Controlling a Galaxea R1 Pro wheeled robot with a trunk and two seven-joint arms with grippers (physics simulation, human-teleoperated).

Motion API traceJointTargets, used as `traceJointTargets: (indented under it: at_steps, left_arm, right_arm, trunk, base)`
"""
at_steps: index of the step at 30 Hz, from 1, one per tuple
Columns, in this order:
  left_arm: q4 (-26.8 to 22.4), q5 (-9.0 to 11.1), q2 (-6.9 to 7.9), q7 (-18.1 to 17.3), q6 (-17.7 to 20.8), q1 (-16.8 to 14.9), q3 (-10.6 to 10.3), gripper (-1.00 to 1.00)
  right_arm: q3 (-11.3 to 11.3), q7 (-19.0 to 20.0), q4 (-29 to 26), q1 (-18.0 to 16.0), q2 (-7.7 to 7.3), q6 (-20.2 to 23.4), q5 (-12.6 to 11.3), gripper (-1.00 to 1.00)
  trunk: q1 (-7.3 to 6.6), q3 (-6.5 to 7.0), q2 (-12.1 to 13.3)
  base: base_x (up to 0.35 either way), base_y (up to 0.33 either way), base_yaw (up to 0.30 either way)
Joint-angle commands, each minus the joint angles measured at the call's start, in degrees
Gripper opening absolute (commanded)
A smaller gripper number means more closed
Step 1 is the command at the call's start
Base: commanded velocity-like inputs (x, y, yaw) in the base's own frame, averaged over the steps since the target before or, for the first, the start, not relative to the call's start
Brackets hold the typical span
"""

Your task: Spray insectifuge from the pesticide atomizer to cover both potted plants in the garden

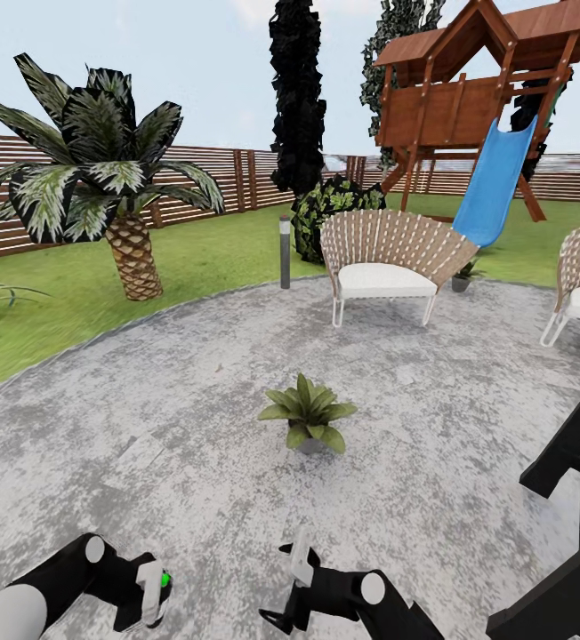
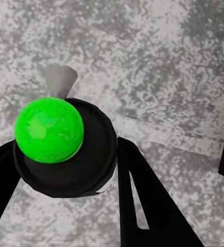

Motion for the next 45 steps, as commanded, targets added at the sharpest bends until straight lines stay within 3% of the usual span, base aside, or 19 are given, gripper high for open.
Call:
traceJointTargets:
  at_steps: [1,4,7,9,12,15,18,21,24,26,29,31,32,35,39,45]
  left_arm:
    - [-0.1,-0.2,0.49,0.7,-0.3,0.0,0.3,-1.0]
    - [-0.1,0.6,0.92,5.8,-0.3,0.0,2.2,-1.0]
    - [-0.1,2.9,0.79,14.4,-0.2,0.0,8.4,-1.0]
    - [-0.1,4.3,0.67,18.2,-0.2,0.0,13.0,-1.0]
    - [0.0,6.2,0.41,21.1,-0.2,0.0,19.5,-1.0]
    - [-0.1,8.4,-0.68,23.7,-0.2,0.0,25.5,-1.0]
    - [0.0,9.6,-1.82,27.1,-0.1,0.0,29.2,-1.0]
    - [1.2,9.6,-3.53,30.0,-0.1,0.1,30.2,-1.0]
    - [3.1,9.4,-5.12,31.6,-0.1,0.2,30.2,-1.0]
    - [4.5,9.3,-5.92,32.4,-0.2,0.3,30.2,-1.0]
    - [4.9,9.2,-6.3,32.6,-0.2,1.3,30.2,-1.0]
    - [4.7,9.2,-6.33,32.7,-0.1,1.9,30.2,-1.0]
    - [4.6,9.6,-6.36,32.9,7.7,2.3,30.5,-1.0]
    - [4.5,9.8,-6.55,32.9,12.7,2.4,30.5,-1.0]
    - [4.5,9.3,-8.6,33.1,13.3,2.5,30.4,-1.0]
    - [4.2,9.7,-8.91,33.1,13.9,2.3,30.7,-1.0]
  right_arm:
    - [-0.2,-0.1,0.0,0.0,-0.02,-0.3,0.6,1.0]
    - [-0.4,-0.4,0.1,0.0,-0.16,-0.4,0.6,1.0]
    - [-0.6,-4.7,0.3,0.0,-0.31,-0.4,0.5,1.0]
    - [-0.7,-10.1,0.6,0.0,-0.5,-0.4,0.3,1.0]
    - [-2.1,-20.1,2.1,0.0,-0.63,-0.4,0.1,1.0]
    - [-6.4,-31.1,5.2,0.0,-0.39,-0.5,-0.1,1.0]
    - [-10.0,-40.7,8.7,0.0,-0.17,-0.6,-0.2,1.0]
    - [-12.0,-47.8,11.8,0.0,0.31,-0.6,-0.5,1.0]
    - [-12.6,-51.5,15.4,0.0,0.52,-0.6,-1.6,1.0]
    - [-12.9,-53.6,18.8,0.0,0.52,-0.6,-4.5,1.0]
    - [-12.9,-54.3,20.8,0.0,0.44,-0.7,-9.4,1.0]
    - [-12.9,-54.4,21.3,0.0,0.39,-0.7,-11.4,1.0]
    - [-12.8,-54.3,21.5,0.0,0.27,-0.7,-12.7,1.0]
    - [-12.8,-54.3,21.6,0.0,0.27,-0.7,-12.7,1.0]
    - [-12.8,-54.5,21.7,0.2,0.12,-0.7,-12.7,1.0]
    - [-12.8,-54.7,23.8,0.3,-0.07,-0.9,-12.7,1.0]
  trunk:
    - [-0.01,-0.05,0.0]
    - [-0.01,-0.05,0.0]
    - [-0.01,-0.05,0.0]
    - [-0.01,-0.05,0.0]
    - [-0.01,-0.05,0.0]
    - [-0.01,-0.05,0.0]
    - [-0.01,-0.05,0.0]
    - [-0.01,-0.05,0.0]
    - [-0.01,-0.05,0.0]
    - [-0.01,-0.05,0.0]
    - [-0.01,-0.05,0.0]
    - [-0.01,-0.05,0.0]
    - [-0.01,-0.05,0.0]
    - [-0.01,-0.05,0.0]
    - [-0.01,-0.05,0.0]
    - [-0.01,-0.05,0.0]
  base:
    - [0.0,0.0,0.0]
    - [0.0,0.0,0.0]
    - [0.0,0.0,0.0]
    - [0.0,0.0,0.0]
    - [0.0,0.0,0.0]
    - [0.0,0.0,0.0]
    - [0.0,0.0,0.0]
    - [0.0,0.0,0.0]
    - [0.0,0.0,0.0]
    - [0.0,0.0,0.0]
    - [0.0,0.0,0.0]
    - [0.0,0.0,0.0]
    - [0.0,0.0,0.0]
    - [0.0,0.0,0.0]
    - [0.052,0.0,0.0]
    - [0.295,0.041,0.0]
